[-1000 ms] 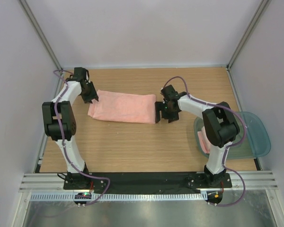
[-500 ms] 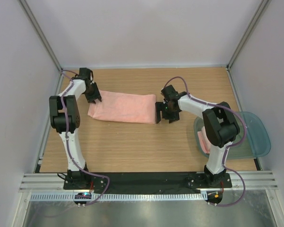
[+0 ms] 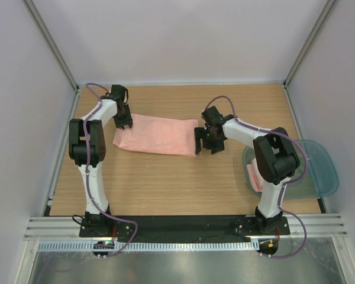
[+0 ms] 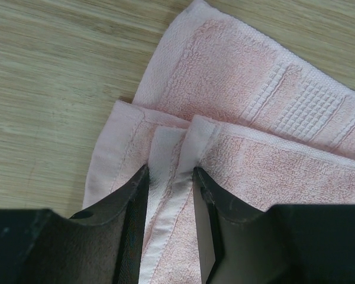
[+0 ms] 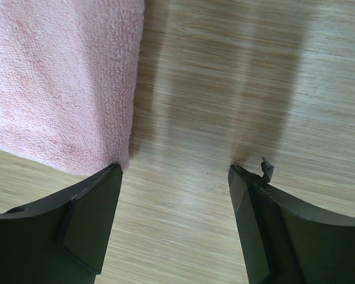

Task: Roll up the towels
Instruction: Fold the towel

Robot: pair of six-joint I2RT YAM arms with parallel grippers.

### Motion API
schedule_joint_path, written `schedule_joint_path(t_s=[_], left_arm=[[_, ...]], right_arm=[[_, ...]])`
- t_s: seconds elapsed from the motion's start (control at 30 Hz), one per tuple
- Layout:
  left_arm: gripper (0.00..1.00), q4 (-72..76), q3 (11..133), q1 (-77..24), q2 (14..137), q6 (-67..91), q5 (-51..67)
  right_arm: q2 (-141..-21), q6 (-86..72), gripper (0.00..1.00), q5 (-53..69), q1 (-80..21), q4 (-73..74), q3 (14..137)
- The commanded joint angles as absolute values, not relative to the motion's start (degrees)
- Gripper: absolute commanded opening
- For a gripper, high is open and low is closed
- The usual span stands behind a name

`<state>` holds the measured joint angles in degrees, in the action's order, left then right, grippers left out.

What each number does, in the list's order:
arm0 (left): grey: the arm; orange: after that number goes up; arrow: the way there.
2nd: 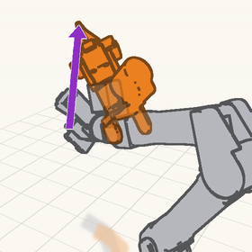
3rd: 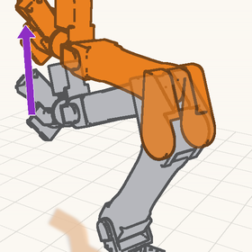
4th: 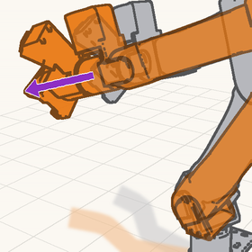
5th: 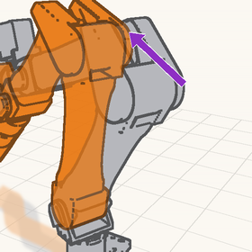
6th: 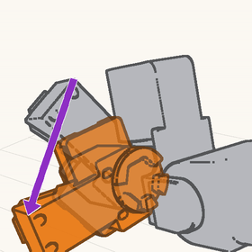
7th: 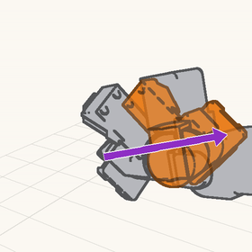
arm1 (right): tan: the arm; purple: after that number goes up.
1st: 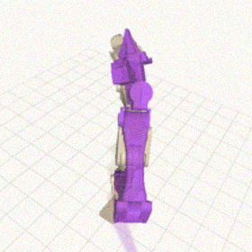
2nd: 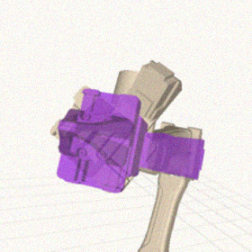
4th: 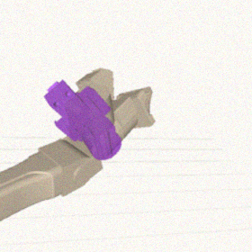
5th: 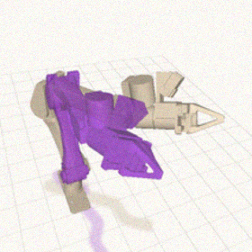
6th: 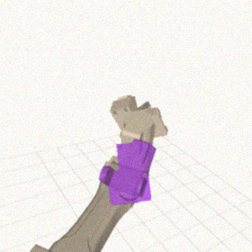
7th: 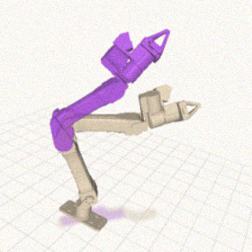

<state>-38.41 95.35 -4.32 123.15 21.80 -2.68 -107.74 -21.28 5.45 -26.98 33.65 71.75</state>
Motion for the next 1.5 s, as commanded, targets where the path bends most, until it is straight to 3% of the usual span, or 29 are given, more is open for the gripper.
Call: schedule_joint_path(t_s=[0.0,0.17,0.37,0.47,0.8,1.13,1.3,1.43,1.47], left_arm=[[0.36,-38.7,96.2,-5.0,120.4,20.6,-7.2],[0.3,-39.2,95.9,-5.7,119.4,20.6,-11.8],[0.04,-39.0,95.6,-6.0,118.2,20.1,-12.4],[0.0,-39.1,95.8,-6.3,117.1,20.0,-12.9],[0.0,-39.4,99.4,-7.9,110.9,18.0,-15.5],[0.0,-38.1,102.0,-7.3,119.3,16.7,-17.2],[0.13,-36.9,105.0,-5.2,123.3,17.4,-15.8],[0.21,-37.8,110.4,-4.0,127.8,17.2,-14.6],[0.27,-40.4,111.7,-3.9,128.2,17.5,-14.7]], right_arm=[[-108.4,-21.1,0.8,4.8,-26.8,33.5,71.8],[-108.3,-21.2,0.79,4.8,-26.8,33.6,71.8],[-108.5,-21.1,0.79,4.4,-26.8,34.1,71.9],[-108.4,-21.1,0.79,4.3,-26.8,34.1,71.9],[-108.5,-21.4,0.79,4.7,-26.8,34.3,72.0],[-106.9,-21.6,0.79,5.3,-26.9,35.4,72.6],[-102.1,-21.8,0.79,10.9,-27.6,32.2,71.8],[-99.4,-23.8,0.76,24.7,-27.9,24.2,70.7],[-99.3,-26.1,0.74,31.4,-28.1,22.2,70.8]])
